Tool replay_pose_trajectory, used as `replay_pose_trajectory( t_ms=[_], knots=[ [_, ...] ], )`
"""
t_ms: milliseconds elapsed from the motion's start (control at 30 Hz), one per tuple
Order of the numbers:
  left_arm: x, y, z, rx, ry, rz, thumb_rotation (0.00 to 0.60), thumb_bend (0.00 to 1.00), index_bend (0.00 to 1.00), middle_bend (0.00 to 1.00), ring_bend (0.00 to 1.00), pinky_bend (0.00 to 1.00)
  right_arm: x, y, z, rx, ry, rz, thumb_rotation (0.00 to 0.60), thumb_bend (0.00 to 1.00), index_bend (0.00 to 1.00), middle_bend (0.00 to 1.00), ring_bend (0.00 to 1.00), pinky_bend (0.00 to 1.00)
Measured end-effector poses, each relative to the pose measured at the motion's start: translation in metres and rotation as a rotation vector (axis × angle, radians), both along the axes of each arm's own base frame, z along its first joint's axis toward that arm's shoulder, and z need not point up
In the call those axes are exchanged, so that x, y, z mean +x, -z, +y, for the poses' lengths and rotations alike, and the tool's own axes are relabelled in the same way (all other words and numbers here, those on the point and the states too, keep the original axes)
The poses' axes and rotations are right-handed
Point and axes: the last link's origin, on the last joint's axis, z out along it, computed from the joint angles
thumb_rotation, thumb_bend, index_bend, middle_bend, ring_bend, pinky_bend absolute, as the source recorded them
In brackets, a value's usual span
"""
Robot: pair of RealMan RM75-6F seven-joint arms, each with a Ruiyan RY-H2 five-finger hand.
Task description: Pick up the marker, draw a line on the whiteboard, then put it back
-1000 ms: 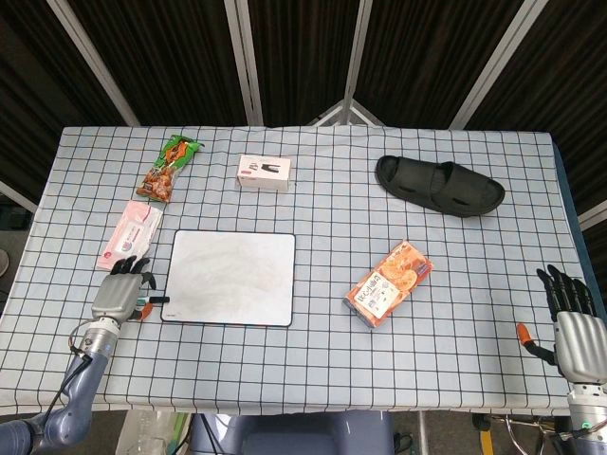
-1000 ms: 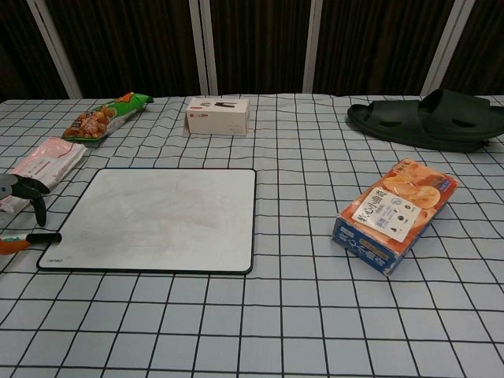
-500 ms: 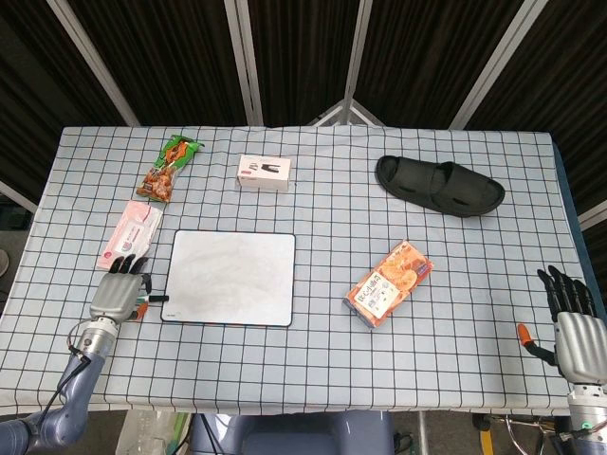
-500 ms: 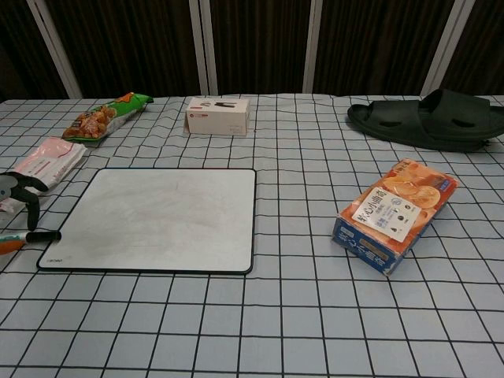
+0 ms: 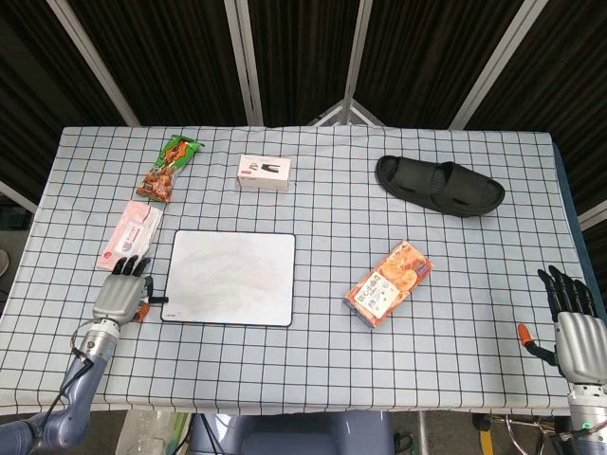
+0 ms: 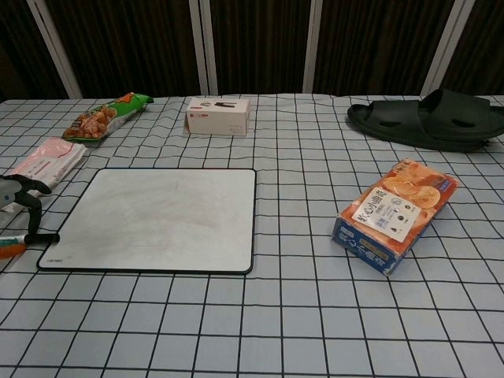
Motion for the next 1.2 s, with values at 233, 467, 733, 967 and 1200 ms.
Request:
replay_pose_trajectory(
  t_ms=[233, 467, 733, 967, 1200],
  knots=[
    [0.0, 0.001, 0.0, 0.003, 0.0, -0.009, 0.6, 0.58, 0.63, 0.1, 0.0, 0.0, 0.0, 0.0, 0.0, -0.002, 0.001, 0.001, 0.6, 0.34, 0.0, 0.0, 0.0, 0.0],
    [0.013, -0.002, 0.002, 0.046, -0.007, -0.12, 0.6, 0.59, 0.66, 0.13, 0.0, 0.0, 0.0, 0.0, 0.0, -0.002, 0.001, 0.0, 0.6, 0.34, 0.0, 0.0, 0.0, 0.0],
    [0.057, -0.015, 0.014, 0.169, -0.012, -0.491, 0.6, 0.58, 0.7, 0.18, 0.03, 0.0, 0.0, 0.0, 0.0, -0.004, 0.004, -0.003, 0.6, 0.34, 0.0, 0.0, 0.0, 0.0],
    [0.103, -0.028, 0.032, 0.236, -0.016, -0.889, 0.6, 0.58, 0.73, 0.24, 0.07, 0.08, -0.001, -0.001, 0.0, -0.004, 0.006, -0.01, 0.6, 0.34, 0.0, 0.0, 0.0, 0.0],
    [0.136, -0.02, 0.052, 0.211, -0.01, -1.138, 0.6, 0.58, 0.76, 0.28, 0.12, 0.16, -0.003, -0.001, 0.0, -0.003, 0.014, -0.018, 0.6, 0.34, 0.0, 0.0, 0.0, 0.0]
  ],
)
